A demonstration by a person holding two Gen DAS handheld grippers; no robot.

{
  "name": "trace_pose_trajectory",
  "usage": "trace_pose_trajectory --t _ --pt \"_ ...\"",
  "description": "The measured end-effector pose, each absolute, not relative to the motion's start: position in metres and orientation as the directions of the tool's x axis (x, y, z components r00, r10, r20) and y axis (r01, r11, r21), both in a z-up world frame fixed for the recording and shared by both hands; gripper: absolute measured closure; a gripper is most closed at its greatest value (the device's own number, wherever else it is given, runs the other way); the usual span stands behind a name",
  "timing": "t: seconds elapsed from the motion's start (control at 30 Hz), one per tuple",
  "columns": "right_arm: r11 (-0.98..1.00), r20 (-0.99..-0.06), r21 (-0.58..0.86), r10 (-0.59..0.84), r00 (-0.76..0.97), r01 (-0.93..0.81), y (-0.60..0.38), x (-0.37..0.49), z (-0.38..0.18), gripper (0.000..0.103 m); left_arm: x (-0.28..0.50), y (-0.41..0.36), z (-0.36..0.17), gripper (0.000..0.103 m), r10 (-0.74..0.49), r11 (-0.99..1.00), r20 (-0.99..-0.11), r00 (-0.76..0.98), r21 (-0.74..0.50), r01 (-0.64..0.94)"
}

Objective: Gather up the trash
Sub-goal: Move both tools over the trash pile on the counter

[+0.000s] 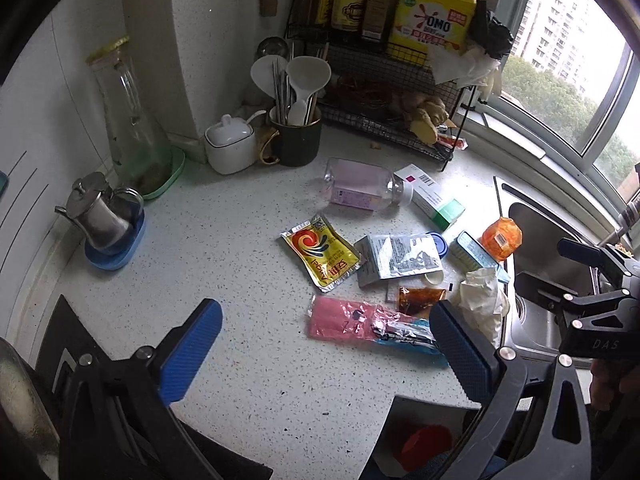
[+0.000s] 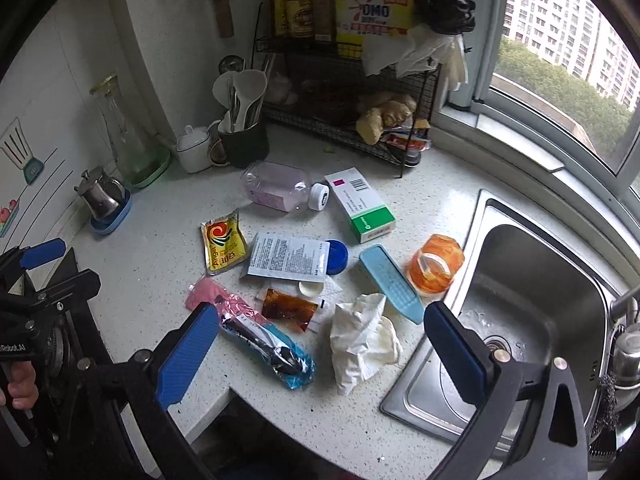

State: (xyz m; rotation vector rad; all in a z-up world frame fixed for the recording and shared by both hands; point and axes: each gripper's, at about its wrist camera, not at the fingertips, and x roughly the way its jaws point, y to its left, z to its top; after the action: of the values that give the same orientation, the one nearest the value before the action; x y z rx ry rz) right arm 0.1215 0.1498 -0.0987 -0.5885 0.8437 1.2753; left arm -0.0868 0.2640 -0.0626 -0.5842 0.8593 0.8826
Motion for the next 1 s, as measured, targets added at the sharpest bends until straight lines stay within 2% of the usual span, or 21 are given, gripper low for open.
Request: trace_pose_trajectory --t 0.23,0.57,0.6,0.77,0.8,0.83,1.0 --pt "0.016 -0.872 -0.051 0.487 0.053 -0.999 0.213 0.1 -0.141 0.0 -0.086 0.302 -0.106 0.0 0.366 0.468 -0.88 0.303 -0.108 -0.877" --pt "-0.175 -0.9 -0.251 0.405 0.162 -0.952 0.267 0.075 -0.21 0.002 -0.08 0.322 -0.167 0.0 0.277 0.438 -0.928 0.25 -0.109 -0.892" --pt "-0.194 -0.9 -0.265 0.402 0.17 -0.944 0.271 0.072 -0.216 0.007 -0.08 0.323 -0.171 0.0 0.271 0.434 -0.931 0.246 -0.11 -0.894" --pt "-0.248 -0.905 -0.289 0.386 0.18 -0.925 0.287 0.069 -0.233 0.017 -0.078 0.329 -0.182 0.0 0.256 0.423 -0.94 0.226 -0.101 -0.901" --pt "-0.248 -0.908 -0.28 0.382 0.173 -0.927 0.29 0.07 -0.235 0.027 -0.077 0.331 -0.183 0.0 0.257 0.422 -0.94 0.223 -0.098 -0.901" --pt "-0.237 -0.907 -0.265 0.392 0.158 -0.935 0.292 0.072 -0.233 0.028 -0.077 0.332 -0.183 0.0 0.257 0.421 -0.941 0.22 -0.095 -0.902" --pt "-0.208 -0.902 -0.207 0.418 0.104 -0.956 0.303 0.085 -0.219 0.063 -0.076 0.34 -0.18 0.0 0.263 0.422 -0.939 0.219 -0.092 -0.902"
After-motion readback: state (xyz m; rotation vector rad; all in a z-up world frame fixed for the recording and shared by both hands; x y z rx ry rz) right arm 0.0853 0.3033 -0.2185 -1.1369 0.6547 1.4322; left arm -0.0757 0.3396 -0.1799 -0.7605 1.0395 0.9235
